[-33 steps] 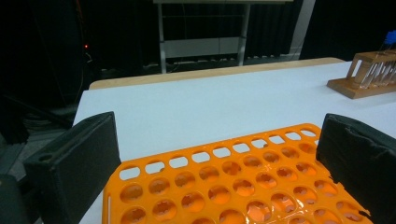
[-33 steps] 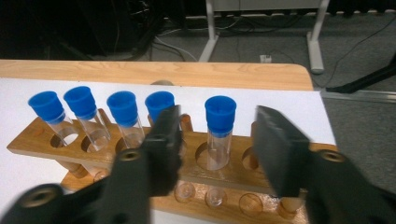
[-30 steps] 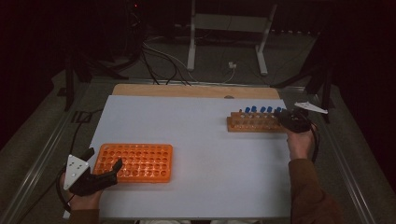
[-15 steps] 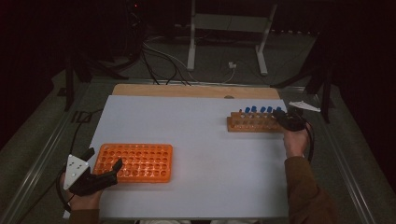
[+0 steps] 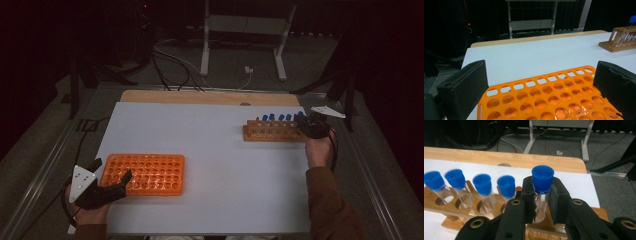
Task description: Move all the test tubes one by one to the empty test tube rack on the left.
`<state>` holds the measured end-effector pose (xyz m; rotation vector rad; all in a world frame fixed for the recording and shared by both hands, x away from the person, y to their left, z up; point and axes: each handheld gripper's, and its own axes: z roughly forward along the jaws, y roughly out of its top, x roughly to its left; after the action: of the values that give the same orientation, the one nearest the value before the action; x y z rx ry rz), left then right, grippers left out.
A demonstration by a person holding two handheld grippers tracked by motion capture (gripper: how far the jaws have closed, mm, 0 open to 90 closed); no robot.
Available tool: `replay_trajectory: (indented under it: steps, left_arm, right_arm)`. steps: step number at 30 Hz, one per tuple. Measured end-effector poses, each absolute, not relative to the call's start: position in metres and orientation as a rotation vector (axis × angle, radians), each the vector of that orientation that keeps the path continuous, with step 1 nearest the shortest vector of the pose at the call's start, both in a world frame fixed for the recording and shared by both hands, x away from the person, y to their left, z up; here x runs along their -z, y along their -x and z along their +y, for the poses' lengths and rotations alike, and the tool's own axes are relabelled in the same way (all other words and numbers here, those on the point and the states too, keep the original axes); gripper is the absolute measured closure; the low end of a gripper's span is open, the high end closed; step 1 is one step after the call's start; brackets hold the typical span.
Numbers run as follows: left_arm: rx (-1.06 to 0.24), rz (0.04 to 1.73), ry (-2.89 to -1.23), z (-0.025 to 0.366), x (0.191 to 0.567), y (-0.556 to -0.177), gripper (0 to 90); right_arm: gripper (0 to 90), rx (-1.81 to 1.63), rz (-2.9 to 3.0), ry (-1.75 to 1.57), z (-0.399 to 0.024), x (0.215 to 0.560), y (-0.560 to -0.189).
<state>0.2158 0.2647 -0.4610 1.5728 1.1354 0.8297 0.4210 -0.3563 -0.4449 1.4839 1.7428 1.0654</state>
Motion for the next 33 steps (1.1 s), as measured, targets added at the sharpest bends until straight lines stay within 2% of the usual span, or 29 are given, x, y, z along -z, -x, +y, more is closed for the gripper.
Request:
replay_trajectory:
  steps: [19, 33]
  left_arm:
    - [-0.824, 1.136, -1.58, 0.264, 0.462, -0.217, 0.1]
    - [-0.808, 1.135, -1.597, 0.261, 0.462, -0.218, 0.1]
  right_arm:
    - [76.5, -1.091, 1.728, -1.4, -0.355, 0.398, -0.408]
    - [76.5, -1.13, 1.813, -1.335, -0.339, 0.389, -0.393]
